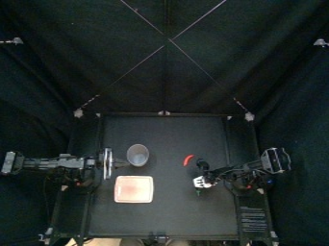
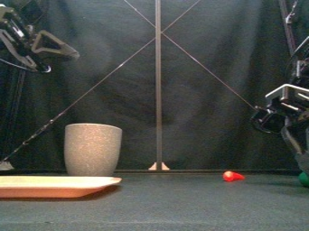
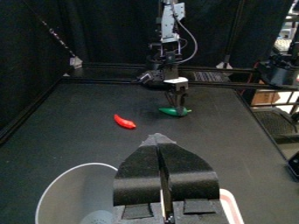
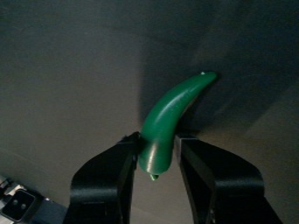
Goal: Pick the green pepper then place it on the pink plate
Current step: Place green pepper on the pink plate
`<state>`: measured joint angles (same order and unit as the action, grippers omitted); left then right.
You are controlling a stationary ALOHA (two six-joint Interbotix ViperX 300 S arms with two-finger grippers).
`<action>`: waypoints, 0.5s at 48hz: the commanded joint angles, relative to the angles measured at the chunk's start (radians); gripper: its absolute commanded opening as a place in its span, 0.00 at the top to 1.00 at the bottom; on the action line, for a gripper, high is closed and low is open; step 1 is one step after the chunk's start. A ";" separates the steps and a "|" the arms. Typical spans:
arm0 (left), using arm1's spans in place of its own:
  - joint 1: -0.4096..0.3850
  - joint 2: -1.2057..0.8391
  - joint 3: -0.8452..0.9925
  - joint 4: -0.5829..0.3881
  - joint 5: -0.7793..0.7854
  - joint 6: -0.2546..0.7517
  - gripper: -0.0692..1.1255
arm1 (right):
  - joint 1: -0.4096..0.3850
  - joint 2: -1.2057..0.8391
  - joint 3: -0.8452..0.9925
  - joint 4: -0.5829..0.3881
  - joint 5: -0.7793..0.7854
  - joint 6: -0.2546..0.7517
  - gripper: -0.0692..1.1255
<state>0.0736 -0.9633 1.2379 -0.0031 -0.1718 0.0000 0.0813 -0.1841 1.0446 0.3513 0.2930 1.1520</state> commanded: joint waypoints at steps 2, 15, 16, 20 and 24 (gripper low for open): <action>0.002 0.003 -0.012 0.002 -0.006 0.000 0.90 | 0.015 -0.018 -0.063 -0.017 0.015 -0.005 0.37; 0.003 0.003 -0.012 0.002 -0.008 0.000 0.90 | 0.052 -0.008 -0.276 -0.222 -0.006 -0.009 0.37; 0.003 0.002 -0.012 0.002 -0.006 0.000 0.90 | 0.054 0.000 -0.295 -0.247 -0.012 -0.009 0.37; 0.005 0.002 -0.012 0.002 -0.008 0.002 0.90 | 0.055 0.035 -0.365 -0.371 -0.051 -0.020 0.37; 0.005 0.002 -0.012 0.003 -0.008 0.002 0.90 | 0.060 0.084 -0.433 -0.528 -0.106 -0.043 0.37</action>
<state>0.0752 -0.9649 1.2395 -0.0031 -0.1733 0.0000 0.1365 -0.1135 0.6811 -0.0675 0.2301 1.1213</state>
